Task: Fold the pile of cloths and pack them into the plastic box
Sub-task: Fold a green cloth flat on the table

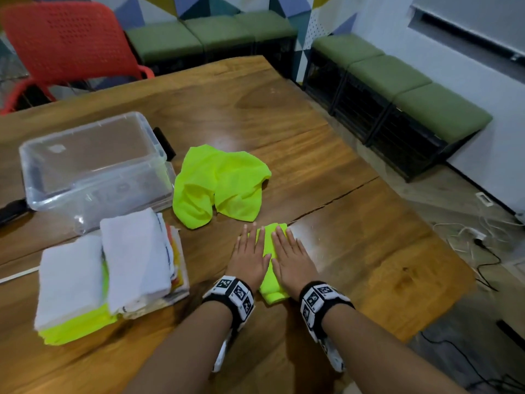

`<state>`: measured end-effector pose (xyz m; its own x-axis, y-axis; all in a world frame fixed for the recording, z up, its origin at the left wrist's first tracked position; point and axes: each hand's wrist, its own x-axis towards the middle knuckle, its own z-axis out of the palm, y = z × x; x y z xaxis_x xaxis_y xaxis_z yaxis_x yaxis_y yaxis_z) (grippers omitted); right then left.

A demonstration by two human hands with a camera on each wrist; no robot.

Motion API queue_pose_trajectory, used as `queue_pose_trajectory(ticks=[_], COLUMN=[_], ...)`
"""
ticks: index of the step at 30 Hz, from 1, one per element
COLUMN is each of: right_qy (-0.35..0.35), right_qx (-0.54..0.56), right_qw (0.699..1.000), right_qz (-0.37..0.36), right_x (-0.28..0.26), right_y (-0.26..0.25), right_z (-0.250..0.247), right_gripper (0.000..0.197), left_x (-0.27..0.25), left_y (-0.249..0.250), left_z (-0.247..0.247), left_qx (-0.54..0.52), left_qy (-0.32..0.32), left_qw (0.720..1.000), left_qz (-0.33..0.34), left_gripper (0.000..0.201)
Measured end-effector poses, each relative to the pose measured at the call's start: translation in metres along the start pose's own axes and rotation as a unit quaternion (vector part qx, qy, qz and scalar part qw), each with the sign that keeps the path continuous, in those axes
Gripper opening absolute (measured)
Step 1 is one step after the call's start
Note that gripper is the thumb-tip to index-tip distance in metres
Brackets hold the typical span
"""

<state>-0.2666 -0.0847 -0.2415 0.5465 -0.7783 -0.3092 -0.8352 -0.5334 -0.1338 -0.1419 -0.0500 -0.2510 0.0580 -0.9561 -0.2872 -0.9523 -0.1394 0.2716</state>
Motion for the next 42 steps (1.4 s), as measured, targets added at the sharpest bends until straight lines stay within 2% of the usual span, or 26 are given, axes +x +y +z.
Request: queue_pose_trajectory(ticks=[2,4,5,7,9,10,12,15,17,20,23,25,28,29,30,32,34,38,41,42], right_qy=[0.021,-0.020,-0.022,0.018,0.071,0.073,0.027,-0.040,-0.034,0.003,0.026,0.013,-0.075,-0.088,-0.075,0.004,0.046,-0.054,-0.085,-0.088], right_qx=[0.003,0.022,0.031,0.043,0.033,0.029,0.046,0.068,0.085,0.084,0.067,0.022,-0.034,-0.040,-0.045,-0.052,-0.034,-0.042,-0.047,-0.051], right_qw=[1.000,1.000,0.999,0.998,0.995,0.993,0.992,0.988,0.987,0.990,0.993,0.998,0.996,0.994,0.996,0.998,0.998,0.998,0.995,0.994], right_qz=[0.021,0.003,0.006,0.029,0.067,0.086,0.114,0.134,0.133,0.117,0.094,0.065,0.042,0.039,0.035,0.019,0.001,-0.015,-0.025,-0.028], right_x=[0.008,0.012,0.011,0.007,0.001,-0.003,-0.009,-0.018,-0.024,-0.030,-0.032,-0.034,-0.043,-0.046,-0.049,-0.046,-0.036,-0.019,-0.012,-0.009], right_y=[-0.003,-0.003,-0.003,0.002,0.009,0.012,0.016,0.014,0.012,0.007,0.008,0.013,0.014,0.014,0.013,0.014,0.015,0.014,0.017,0.018], right_z=[-0.006,-0.013,-0.016,-0.026,-0.036,-0.040,-0.046,-0.045,-0.045,-0.055,-0.060,-0.055,-0.037,-0.034,-0.034,-0.038,-0.039,-0.020,-0.010,-0.010], right_gripper=[0.069,0.078,0.071,0.056,0.049,0.045,0.043,0.046,0.045,0.046,0.054,0.057,0.058,0.057,0.054,0.048,0.051,0.061,0.093,0.099], left_x=[0.012,0.019,0.017,0.009,-0.003,-0.009,-0.019,-0.029,-0.034,-0.036,-0.037,-0.041,-0.051,-0.056,-0.060,-0.059,-0.051,-0.034,-0.026,-0.025], left_y=[-0.005,-0.005,-0.002,0.004,0.010,0.013,0.019,0.034,0.045,0.051,0.049,0.047,0.046,0.046,0.046,0.042,0.038,0.028,0.024,0.023], left_z=[-0.008,-0.018,-0.024,-0.036,-0.043,-0.045,-0.044,-0.034,-0.032,-0.038,-0.041,-0.036,-0.016,-0.012,-0.010,-0.012,-0.017,-0.009,0.001,0.001], left_qx=[0.044,0.101,0.105,0.061,-0.010,-0.037,-0.099,-0.145,-0.163,-0.223,-0.177,-0.109,-0.010,0.010,0.024,0.030,0.022,0.053,0.066,0.065], left_qy=[0.014,0.005,0.009,0.042,0.077,0.083,0.075,0.024,0.016,0.066,0.099,0.077,0.000,-0.005,0.009,0.063,0.080,0.022,-0.003,-0.005], left_qw=[0.999,0.995,0.994,0.992,0.984,0.980,0.970,0.960,0.959,0.951,0.966,0.981,0.991,0.991,0.990,0.989,0.990,0.995,0.994,0.994], left_qz=[0.010,-0.002,-0.027,-0.099,-0.158,-0.178,-0.209,-0.236,-0.233,-0.205,-0.163,-0.143,-0.132,-0.133,-0.136,-0.131,-0.110,-0.086,-0.089,-0.090], left_gripper=[0.075,0.064,0.065,0.067,0.063,0.062,0.063,0.073,0.075,0.067,0.056,0.053,0.055,0.056,0.056,0.053,0.051,0.057,0.058,0.059])
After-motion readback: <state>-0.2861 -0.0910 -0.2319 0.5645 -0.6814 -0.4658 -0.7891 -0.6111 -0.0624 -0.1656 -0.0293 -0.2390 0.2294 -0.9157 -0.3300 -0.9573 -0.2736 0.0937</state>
